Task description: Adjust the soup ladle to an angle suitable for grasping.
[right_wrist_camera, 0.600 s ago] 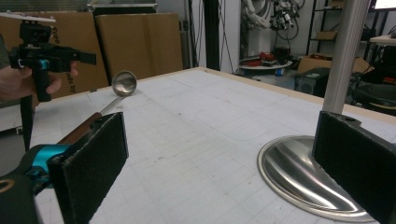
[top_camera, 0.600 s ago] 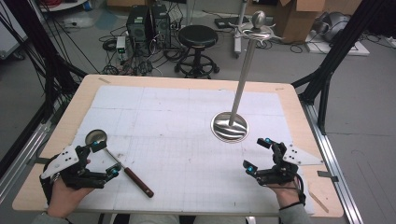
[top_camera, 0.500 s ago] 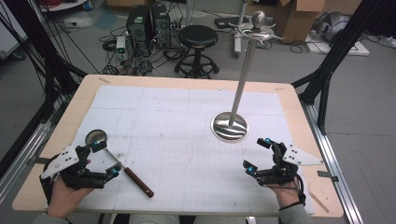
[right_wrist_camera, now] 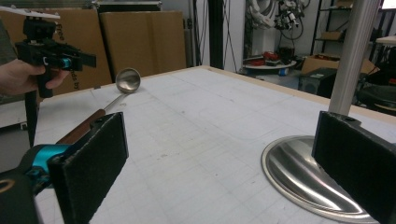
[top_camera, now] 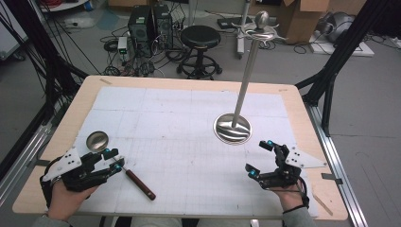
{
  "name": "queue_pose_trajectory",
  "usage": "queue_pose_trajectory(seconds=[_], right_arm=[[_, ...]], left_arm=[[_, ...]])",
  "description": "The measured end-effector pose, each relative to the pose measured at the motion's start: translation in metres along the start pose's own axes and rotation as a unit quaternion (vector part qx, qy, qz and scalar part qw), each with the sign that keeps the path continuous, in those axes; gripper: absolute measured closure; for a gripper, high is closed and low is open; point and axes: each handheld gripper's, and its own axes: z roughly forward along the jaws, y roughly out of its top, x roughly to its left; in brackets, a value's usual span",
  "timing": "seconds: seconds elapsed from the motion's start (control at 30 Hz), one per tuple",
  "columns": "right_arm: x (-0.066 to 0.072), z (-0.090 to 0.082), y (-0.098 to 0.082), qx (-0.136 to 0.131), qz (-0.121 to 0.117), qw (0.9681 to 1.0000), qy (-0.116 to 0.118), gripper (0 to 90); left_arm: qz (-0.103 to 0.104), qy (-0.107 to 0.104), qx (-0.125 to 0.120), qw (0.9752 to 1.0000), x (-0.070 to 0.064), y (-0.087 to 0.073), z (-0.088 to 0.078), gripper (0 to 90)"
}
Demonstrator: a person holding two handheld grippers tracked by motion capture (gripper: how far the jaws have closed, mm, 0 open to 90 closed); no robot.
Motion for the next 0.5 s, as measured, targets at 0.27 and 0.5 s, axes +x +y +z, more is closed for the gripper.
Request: queue_pose_trajectory(seconds=[0.27,0.5], right_arm=[[0.0008,0.0007,-0.0002,0.003,-0.003,1.0000,0.003,2.8],[0.0002,0.0001,-0.0008,0.003,-0.002,1.0000,0.002,2.8]], left_arm=[[0.018,0.015,0.046,0.9987,-0.0041,-0.0004,0.0004,89.5],[0.037,0.009,0.086,0.9956,-0.0066,-0.0071,0.0081,89.6]])
